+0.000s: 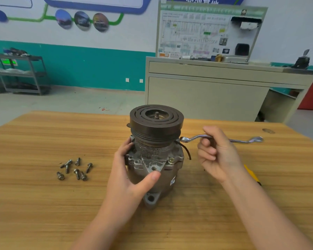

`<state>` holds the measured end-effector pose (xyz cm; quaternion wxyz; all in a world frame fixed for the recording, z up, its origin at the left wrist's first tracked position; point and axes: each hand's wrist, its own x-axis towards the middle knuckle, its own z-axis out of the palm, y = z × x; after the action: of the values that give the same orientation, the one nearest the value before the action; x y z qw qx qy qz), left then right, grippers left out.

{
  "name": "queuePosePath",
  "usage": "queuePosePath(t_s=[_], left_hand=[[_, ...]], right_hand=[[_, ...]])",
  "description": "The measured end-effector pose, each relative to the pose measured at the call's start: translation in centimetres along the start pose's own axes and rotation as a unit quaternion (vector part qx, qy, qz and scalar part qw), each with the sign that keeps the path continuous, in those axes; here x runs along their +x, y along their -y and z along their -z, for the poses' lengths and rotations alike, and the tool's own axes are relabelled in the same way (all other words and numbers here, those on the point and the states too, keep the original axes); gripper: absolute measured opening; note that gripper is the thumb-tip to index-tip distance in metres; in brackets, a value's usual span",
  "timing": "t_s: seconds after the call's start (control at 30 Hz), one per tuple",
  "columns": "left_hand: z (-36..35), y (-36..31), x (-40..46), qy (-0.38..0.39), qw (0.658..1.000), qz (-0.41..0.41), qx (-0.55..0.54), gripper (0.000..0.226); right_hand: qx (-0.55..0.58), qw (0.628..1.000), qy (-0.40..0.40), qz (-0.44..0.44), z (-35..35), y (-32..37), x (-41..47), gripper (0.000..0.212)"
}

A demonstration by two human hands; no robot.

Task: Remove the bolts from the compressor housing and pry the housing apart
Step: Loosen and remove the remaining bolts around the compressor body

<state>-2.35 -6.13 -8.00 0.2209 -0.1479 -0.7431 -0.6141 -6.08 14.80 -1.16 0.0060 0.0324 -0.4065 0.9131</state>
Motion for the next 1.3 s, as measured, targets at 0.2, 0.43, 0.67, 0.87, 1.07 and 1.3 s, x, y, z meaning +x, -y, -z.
queuePosePath(t_s=[0.2, 0.43, 0.67, 0.87, 1.07, 1.3], left_hand=[[0.0, -0.2, 0.0, -0.001, 0.999, 0.0, -0.05, 0.071], [0.1, -0.5, -0.2, 0.001, 0.999, 0.001, -0.038, 0.056], [0.0, -0.2, -0.2, -0.003, 0.997, 0.017, -0.069, 0.063], [0.3, -0.4, -0.1, 0.031, 0.997, 0.042, -0.058, 0.121], [0.0, -0.1, -0.3, 0.052, 0.996, 0.06, -0.05, 0.12], [0.1, -0.4, -0.3, 0.044, 0.995, 0.077, -0.038, 0.108]], right_hand=[[-0.157, 0.973, -0.084, 0.146, -2.0, -2.4, -5.4, 0.05], [-0.518, 0.76, -0.078, 0.386, -4.6, -5.9, -8.7, 0.033], [-0.307, 0.935, 0.025, 0.175, -1.2, -2.1, -6.3, 0.031], [-0.059, 0.958, 0.217, -0.179, 0.3, -0.2, 1.6, 0.033], [0.031, 0.993, 0.093, -0.073, 0.5, -0.4, 0.5, 0.025], [-0.094, 0.991, -0.035, 0.09, -0.9, -1.5, -4.6, 0.03]])
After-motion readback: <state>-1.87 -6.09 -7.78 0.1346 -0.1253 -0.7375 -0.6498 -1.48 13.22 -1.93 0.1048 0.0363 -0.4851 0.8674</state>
